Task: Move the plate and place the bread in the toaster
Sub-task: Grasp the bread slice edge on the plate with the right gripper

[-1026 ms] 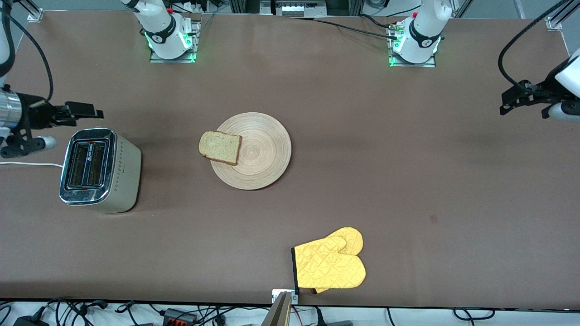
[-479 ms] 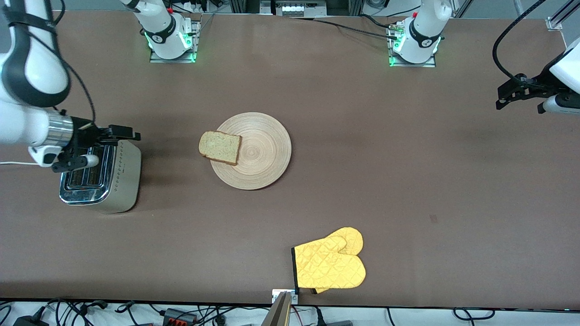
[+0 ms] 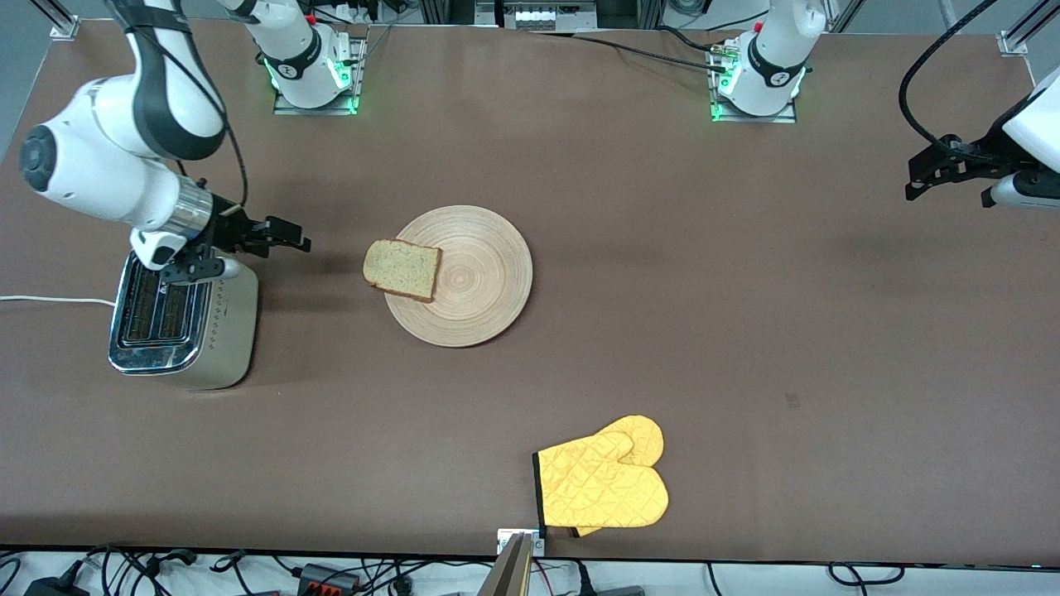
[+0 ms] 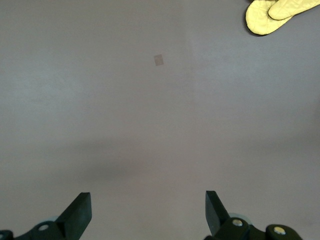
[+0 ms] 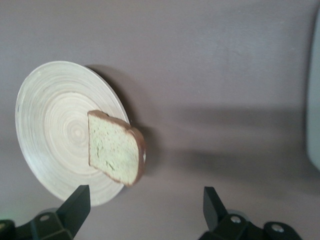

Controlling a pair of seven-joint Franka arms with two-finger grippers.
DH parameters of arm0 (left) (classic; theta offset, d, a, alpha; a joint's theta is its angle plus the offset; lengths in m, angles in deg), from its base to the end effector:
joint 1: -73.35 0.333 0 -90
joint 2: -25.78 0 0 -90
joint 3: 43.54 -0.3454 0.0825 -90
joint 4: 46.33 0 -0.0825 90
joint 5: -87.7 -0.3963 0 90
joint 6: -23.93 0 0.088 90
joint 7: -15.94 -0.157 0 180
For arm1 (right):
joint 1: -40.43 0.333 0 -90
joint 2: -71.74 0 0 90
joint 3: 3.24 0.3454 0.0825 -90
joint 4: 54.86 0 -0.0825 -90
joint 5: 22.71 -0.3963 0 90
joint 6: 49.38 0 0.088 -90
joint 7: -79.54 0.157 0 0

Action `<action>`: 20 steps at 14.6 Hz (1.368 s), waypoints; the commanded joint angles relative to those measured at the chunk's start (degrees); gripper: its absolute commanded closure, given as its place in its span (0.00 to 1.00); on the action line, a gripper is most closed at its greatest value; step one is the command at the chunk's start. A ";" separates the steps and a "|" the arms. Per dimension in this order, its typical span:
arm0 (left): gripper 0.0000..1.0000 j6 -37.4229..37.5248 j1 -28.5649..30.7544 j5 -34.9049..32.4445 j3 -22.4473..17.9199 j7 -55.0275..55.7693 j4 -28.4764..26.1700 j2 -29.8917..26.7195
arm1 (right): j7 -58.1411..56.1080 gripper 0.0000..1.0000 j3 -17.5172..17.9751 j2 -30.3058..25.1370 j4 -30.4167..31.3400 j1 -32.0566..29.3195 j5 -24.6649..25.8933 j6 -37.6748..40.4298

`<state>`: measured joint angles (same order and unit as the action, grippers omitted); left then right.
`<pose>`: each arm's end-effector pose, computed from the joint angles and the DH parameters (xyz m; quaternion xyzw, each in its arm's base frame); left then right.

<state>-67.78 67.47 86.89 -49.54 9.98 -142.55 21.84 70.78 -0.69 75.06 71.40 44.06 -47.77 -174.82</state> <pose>0.5444 0.0050 0.5918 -0.9987 0.0513 0.0053 0.0032 0.5348 0.0906 0.3269 -0.9842 0.0042 0.0315 0.1741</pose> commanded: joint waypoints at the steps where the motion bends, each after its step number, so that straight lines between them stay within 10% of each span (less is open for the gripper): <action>1: 0.00 0.65 -0.45 0.36 -0.06 0.51 0.15 -0.45 | -0.12 0.00 -0.18 0.72 2.50 2.86 -3.76 -4.98; 4: 0.00 0.65 -0.45 0.28 -0.06 0.51 0.24 -0.45 | -3.61 0.00 -0.18 2.83 6.00 5.76 -6.66 -13.04; 8: 0.00 0.04 -0.53 0.01 0.03 0.60 0.50 0.60 | -22.59 0.00 -0.44 6.44 7.59 5.25 -27.02 -11.50; 20: 0.00 1.09 -0.01 -0.16 -0.15 2.17 1.12 0.78 | -39.56 0.00 -0.36 13.20 8.12 4.28 -44.00 -11.68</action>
<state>-67.61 67.35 86.89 -49.62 10.86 -142.50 22.29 37.01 -1.31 87.19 78.67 48.68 -86.15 -186.49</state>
